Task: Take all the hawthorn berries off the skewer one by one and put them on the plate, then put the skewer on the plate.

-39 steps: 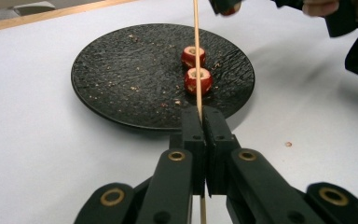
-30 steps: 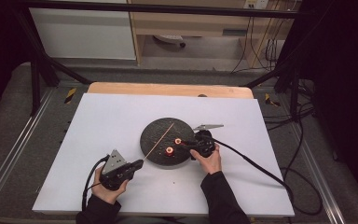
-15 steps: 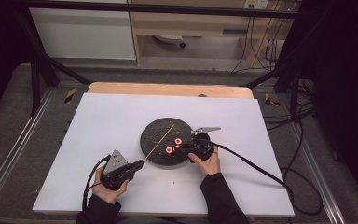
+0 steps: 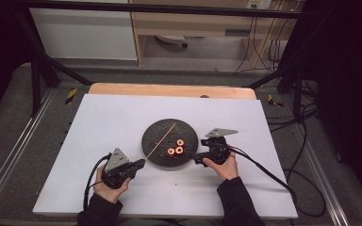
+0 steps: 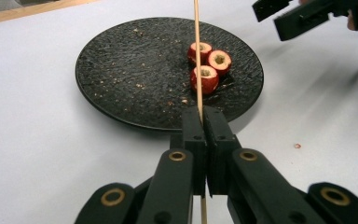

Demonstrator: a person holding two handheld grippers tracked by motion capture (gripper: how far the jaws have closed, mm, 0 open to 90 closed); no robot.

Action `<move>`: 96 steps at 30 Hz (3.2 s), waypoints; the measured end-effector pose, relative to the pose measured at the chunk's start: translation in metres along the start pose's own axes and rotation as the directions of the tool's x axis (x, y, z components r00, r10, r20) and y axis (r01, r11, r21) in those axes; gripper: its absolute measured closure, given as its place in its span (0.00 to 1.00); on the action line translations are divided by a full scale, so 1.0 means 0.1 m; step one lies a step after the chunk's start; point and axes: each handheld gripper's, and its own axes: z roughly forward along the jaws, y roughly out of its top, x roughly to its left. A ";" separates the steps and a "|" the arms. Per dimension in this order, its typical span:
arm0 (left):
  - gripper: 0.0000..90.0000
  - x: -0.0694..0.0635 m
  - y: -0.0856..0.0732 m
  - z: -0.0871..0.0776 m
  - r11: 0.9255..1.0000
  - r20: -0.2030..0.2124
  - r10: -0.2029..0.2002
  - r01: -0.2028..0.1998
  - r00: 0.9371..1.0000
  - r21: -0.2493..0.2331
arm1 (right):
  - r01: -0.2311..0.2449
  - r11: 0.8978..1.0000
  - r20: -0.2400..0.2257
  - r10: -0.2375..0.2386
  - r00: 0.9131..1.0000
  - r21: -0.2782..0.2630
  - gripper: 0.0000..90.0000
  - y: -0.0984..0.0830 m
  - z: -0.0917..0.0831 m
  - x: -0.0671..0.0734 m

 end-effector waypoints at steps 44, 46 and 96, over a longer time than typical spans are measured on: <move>0.98 0.24 0.50 0.70 0.990 -0.060 -0.062 0.069 0.996 0.123 | 0.038 0.998 0.079 -0.042 0.996 0.045 0.02 -0.68 -0.53 -0.33; 0.98 0.25 0.49 0.73 0.989 -0.065 -0.070 0.078 0.995 0.124 | 0.042 0.998 0.079 -0.045 0.996 0.047 0.02 -0.68 -0.52 -0.34; 0.67 0.26 0.42 0.78 0.983 -0.033 -0.035 0.041 0.999 0.178 | 0.040 0.998 0.068 -0.043 0.997 0.040 0.02 -0.69 -0.51 -0.32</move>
